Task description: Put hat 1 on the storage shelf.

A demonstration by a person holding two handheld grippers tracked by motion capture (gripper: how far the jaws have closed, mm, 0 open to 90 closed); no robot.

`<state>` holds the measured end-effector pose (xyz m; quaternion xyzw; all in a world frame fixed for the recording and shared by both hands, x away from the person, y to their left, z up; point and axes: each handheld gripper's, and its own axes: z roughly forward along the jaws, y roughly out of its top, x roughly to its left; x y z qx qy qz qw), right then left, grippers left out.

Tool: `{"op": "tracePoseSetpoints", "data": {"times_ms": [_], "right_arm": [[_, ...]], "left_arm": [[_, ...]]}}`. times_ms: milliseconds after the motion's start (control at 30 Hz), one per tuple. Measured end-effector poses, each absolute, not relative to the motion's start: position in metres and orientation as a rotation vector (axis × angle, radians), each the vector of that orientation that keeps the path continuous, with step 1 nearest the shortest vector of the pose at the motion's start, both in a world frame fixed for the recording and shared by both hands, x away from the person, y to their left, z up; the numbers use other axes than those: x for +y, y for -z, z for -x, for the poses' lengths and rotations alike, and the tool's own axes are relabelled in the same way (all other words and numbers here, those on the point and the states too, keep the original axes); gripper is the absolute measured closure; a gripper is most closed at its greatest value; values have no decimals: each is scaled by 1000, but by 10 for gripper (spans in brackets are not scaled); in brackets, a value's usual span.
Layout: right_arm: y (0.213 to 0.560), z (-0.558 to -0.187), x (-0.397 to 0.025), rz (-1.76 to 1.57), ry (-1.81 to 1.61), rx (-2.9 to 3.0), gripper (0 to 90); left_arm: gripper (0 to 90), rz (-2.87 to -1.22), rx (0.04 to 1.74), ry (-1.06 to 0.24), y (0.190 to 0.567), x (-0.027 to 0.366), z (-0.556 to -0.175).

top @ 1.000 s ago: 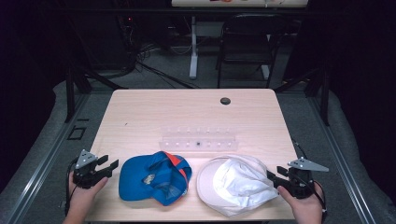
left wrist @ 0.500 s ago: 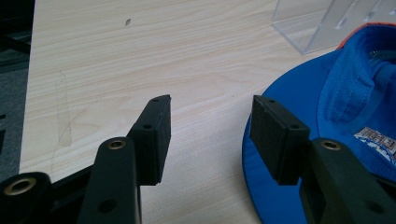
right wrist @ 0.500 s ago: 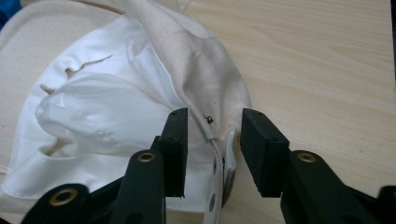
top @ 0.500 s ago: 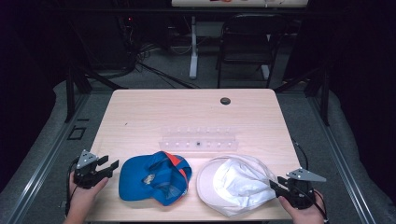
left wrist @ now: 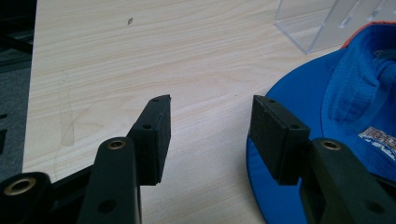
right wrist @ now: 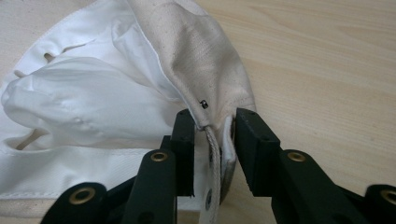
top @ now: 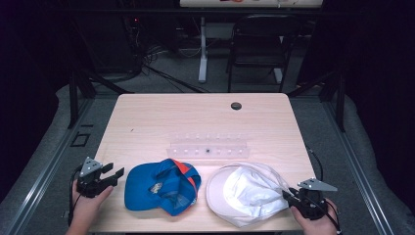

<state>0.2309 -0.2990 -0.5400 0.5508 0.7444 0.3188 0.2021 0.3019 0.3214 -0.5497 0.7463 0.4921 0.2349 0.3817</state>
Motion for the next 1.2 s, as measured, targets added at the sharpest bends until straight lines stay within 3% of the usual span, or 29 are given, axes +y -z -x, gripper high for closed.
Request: {"op": "tracePoseSetpoints", "data": {"times_ms": [267, 700, 867, 1200], "right_arm": [[540, -235, -299, -1551, -884, 2098, 778], [534, -239, -297, -1530, -896, 2090, 758], [532, -242, -295, -1546, -864, 2138, 812], [521, -252, -295, -1663, -842, 2187, 818]], "left_arm": [[489, -1901, 1256, -601, 550, 322, -302], [489, -1900, 1266, -602, 550, 323, -303], [489, -1898, 1266, -600, 550, 323, -302], [489, -1891, 1268, -600, 550, 323, -303]]}}
